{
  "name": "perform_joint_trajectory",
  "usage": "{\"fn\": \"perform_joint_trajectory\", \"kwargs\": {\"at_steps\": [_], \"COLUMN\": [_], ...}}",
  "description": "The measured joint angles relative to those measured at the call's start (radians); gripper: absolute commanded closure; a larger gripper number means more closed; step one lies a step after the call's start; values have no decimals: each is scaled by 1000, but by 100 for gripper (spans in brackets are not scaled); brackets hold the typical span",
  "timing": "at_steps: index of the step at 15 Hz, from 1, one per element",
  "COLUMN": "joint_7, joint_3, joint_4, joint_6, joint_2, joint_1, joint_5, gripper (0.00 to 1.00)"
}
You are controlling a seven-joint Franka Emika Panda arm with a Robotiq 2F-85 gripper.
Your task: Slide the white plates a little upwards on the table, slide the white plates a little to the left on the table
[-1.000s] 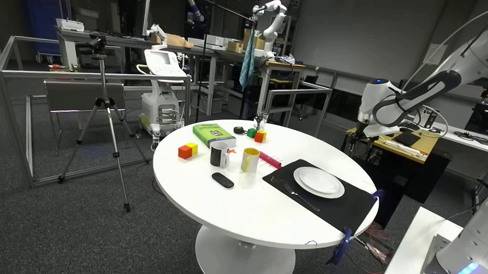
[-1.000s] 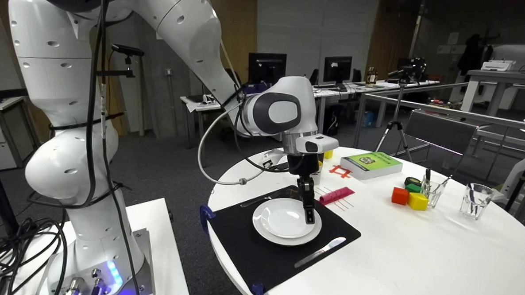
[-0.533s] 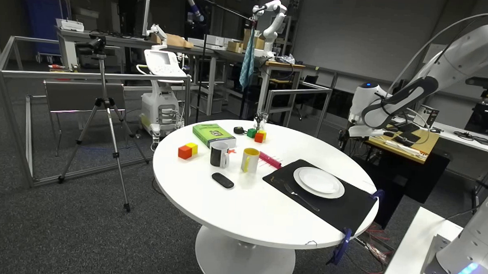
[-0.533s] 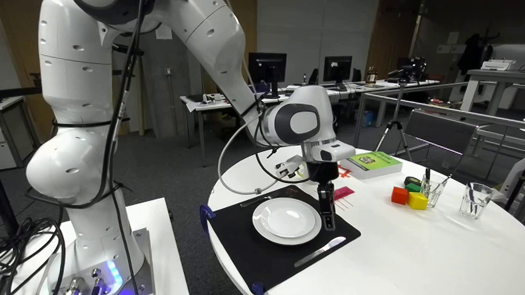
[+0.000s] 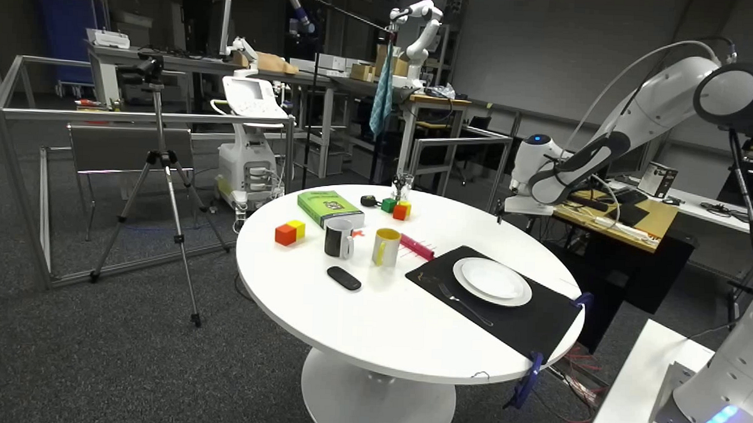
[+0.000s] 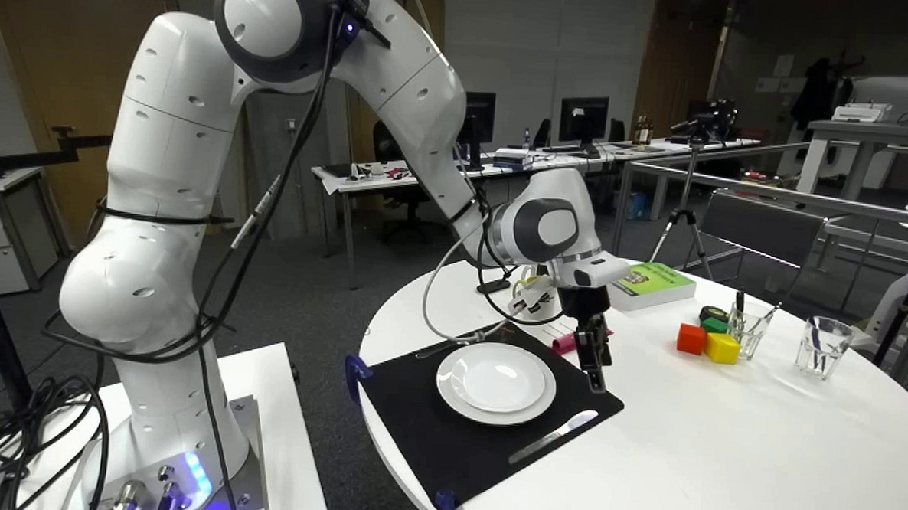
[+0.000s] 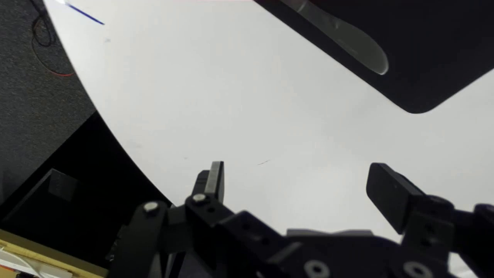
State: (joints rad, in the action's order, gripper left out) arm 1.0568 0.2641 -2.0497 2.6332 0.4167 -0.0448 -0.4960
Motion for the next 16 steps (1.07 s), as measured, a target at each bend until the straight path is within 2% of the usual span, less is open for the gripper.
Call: {"fn": "perform_joint_trajectory", "kwargs": {"at_steps": [3, 9, 16], "joint_7": [0, -139, -219], "joint_3": [-8, -54, -43], "joint_4": [34, 40, 75], "joint_6": [39, 69, 69], "joint_2": [39, 69, 144], "joint_1": [19, 17, 20], "joint_5": [88, 317, 349], "gripper": [0, 0, 0]}}
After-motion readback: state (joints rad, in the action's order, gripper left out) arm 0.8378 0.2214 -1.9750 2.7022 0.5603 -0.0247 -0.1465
